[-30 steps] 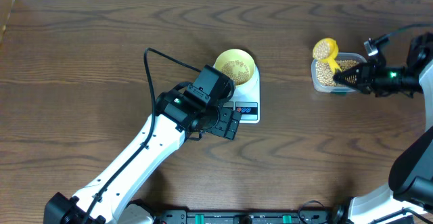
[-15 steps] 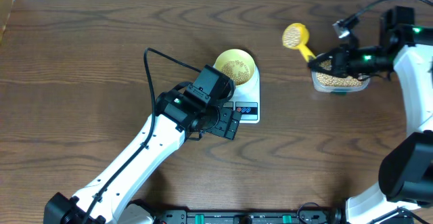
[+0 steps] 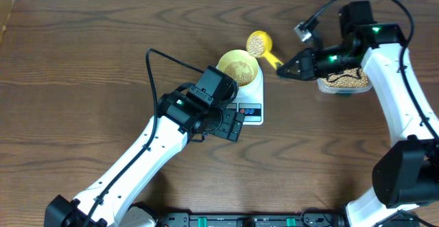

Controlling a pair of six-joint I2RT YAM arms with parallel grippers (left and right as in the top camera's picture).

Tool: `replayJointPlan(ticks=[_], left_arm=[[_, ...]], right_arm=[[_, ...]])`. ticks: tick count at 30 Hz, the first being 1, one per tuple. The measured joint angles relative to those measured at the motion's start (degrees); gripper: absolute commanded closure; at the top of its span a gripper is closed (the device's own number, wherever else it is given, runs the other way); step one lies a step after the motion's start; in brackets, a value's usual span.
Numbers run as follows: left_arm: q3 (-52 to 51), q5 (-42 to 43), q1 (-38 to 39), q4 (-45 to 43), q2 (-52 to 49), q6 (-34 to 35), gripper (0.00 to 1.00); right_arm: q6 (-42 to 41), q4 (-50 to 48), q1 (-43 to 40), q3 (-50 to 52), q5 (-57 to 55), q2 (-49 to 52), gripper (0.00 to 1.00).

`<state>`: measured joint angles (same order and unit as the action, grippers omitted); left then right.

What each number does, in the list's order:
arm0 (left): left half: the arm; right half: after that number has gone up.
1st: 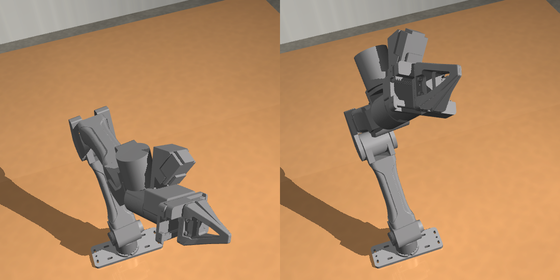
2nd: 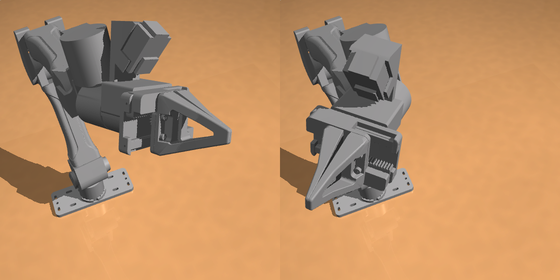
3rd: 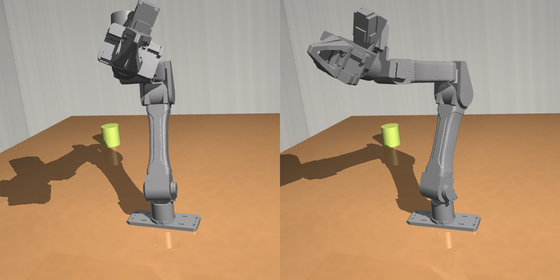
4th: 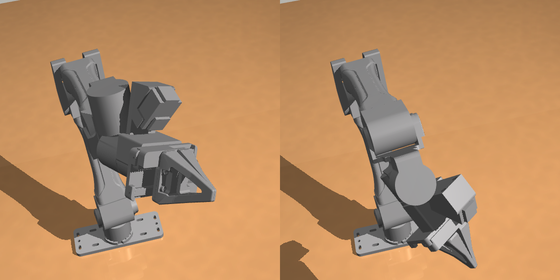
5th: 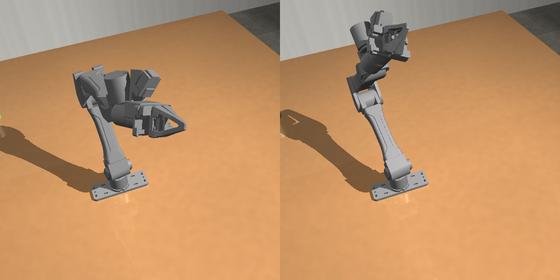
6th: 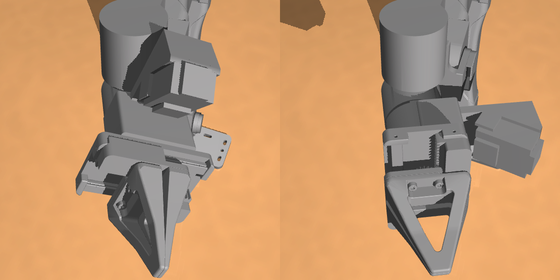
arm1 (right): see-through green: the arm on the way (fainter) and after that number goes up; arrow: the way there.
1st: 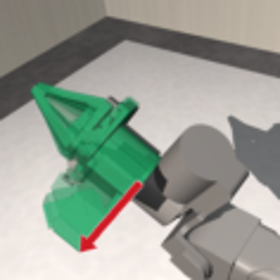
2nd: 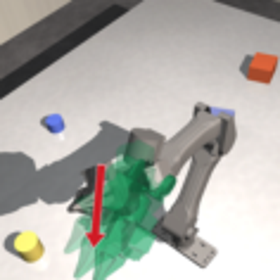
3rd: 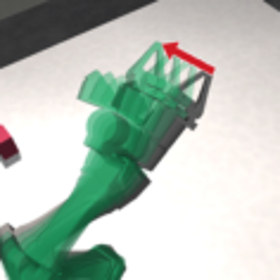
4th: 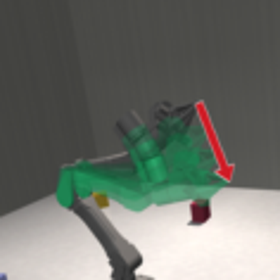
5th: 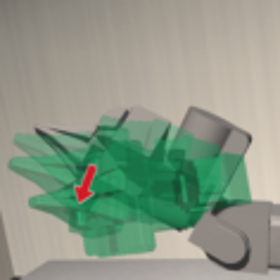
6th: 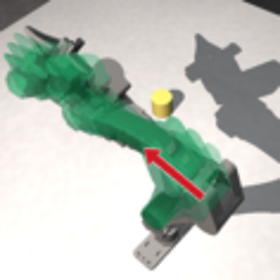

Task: Scoop item into bowl and weigh 50g on scale
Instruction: 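Carry the filled scoop left over the yellow bowl on the scale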

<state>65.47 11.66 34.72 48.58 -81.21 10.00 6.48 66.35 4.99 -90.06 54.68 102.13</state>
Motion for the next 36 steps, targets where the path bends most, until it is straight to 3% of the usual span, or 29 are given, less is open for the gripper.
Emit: replayJointPlan(ticks=[15,36], left_arm=[[0.0,0.0,0.0,0.0,0.0,0.0,0.09],[0.0,0.0,0.0,0.0,0.0,0.0,0.09]], right_arm=[[-0.22,0.96,5.79,0.0,-2.93,0.0,0.99],[-0.2,0.76,9.03,0.0,-16.74,0.0,0.99]])
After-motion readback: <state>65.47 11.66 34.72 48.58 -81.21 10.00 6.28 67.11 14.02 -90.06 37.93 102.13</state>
